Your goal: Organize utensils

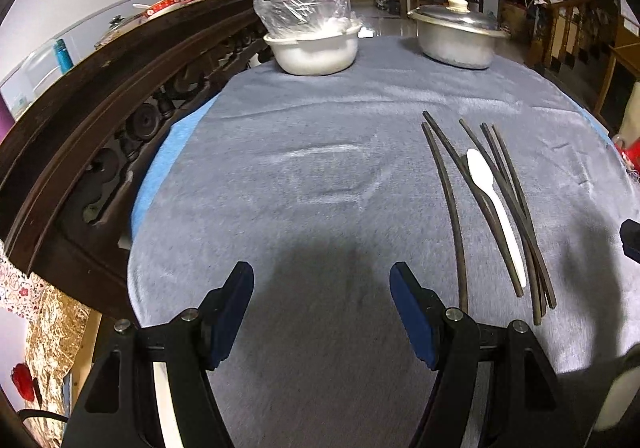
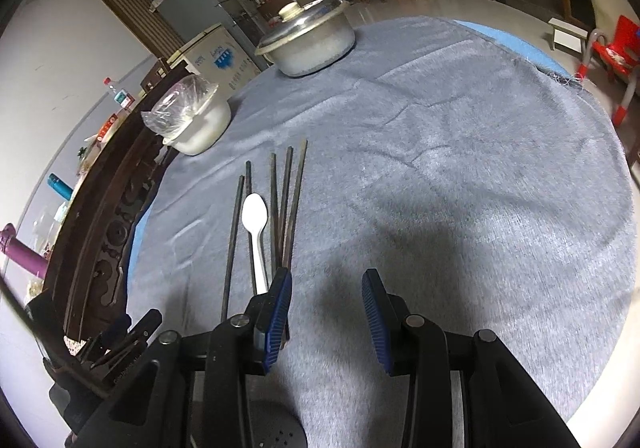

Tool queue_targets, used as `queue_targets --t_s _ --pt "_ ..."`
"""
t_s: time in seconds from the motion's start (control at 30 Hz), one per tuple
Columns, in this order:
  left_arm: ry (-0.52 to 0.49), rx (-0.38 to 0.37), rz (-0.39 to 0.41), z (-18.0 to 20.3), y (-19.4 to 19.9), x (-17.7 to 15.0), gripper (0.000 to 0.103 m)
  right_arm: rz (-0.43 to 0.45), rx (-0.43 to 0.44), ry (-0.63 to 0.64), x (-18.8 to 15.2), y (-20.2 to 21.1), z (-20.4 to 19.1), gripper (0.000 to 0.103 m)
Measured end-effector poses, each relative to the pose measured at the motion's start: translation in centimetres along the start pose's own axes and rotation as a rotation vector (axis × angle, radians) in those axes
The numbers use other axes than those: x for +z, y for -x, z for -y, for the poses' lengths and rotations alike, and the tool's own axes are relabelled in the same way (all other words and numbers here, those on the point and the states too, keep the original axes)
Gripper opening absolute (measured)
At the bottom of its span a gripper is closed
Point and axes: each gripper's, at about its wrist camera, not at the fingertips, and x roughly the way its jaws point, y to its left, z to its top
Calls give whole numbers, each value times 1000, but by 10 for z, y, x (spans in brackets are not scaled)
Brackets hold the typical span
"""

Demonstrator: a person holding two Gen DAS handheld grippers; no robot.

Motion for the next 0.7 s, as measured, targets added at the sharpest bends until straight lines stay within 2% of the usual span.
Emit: queue_targets --t_s 0.7 --pt "-36 -44 -39 23 -38 27 71 -34 -8 9 37 -44 -1 39"
